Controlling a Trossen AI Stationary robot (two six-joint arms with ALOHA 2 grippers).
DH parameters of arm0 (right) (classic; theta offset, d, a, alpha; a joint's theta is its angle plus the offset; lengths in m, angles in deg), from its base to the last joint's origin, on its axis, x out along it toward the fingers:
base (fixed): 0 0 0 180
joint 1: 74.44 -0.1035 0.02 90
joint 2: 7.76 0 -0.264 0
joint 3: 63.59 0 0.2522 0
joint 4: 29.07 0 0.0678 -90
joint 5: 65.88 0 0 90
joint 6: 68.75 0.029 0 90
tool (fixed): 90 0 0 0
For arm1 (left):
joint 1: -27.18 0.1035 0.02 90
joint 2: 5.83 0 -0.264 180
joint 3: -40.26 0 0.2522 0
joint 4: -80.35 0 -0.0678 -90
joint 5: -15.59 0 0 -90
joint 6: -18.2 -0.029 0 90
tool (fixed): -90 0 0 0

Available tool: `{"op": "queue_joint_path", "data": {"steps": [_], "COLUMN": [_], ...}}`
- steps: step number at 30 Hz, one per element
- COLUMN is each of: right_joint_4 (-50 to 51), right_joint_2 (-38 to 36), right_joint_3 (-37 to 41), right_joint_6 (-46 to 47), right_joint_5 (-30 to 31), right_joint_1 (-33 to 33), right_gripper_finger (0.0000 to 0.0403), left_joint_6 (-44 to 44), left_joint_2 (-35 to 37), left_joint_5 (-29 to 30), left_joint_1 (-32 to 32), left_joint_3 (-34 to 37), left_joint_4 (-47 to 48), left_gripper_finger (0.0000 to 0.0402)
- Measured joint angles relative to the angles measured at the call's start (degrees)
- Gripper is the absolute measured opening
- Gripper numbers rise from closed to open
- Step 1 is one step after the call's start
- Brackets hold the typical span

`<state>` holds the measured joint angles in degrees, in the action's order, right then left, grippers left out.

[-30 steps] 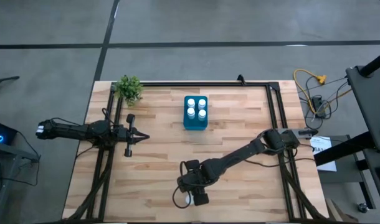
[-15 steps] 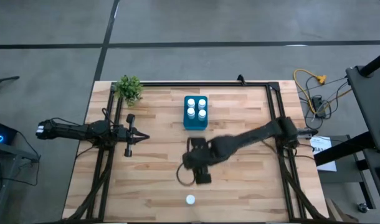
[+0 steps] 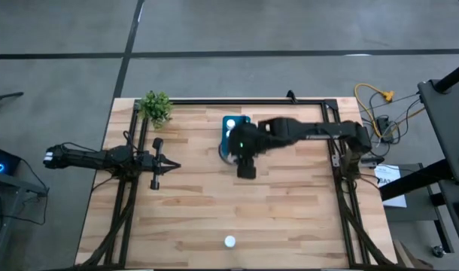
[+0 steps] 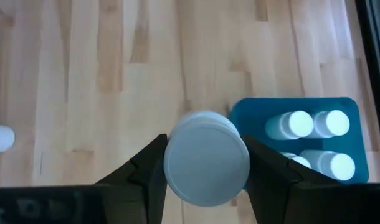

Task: Pick and place pill bottles into a basket
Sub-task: Put the top white pill bottle into the blue bin

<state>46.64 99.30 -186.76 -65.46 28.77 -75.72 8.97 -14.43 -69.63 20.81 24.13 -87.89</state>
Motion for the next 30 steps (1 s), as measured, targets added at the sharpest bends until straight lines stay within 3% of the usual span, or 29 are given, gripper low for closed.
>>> {"op": "queue_joint_path", "data": {"steps": [14,30], "right_joint_4": [-0.6,-6.6], "right_joint_2": [1.1,1.2], "right_joint_3": [0.3,14.5], "right_joint_6": [-4.2,-3.7], "right_joint_5": [-5.1,-6.9], "right_joint_1": [11.6,13.0], "right_gripper_finger": [0.0155,0.0155], "left_joint_6": [0.0,0.0], "left_joint_2": [0.0,0.0], "left_joint_5": [0.0,0.0], "left_joint_1": [0.0,0.0], "left_joint_3": [0.0,0.0], "left_joint_4": [0.0,0.0], "left_gripper_finger": [0.0001,0.0001]}}
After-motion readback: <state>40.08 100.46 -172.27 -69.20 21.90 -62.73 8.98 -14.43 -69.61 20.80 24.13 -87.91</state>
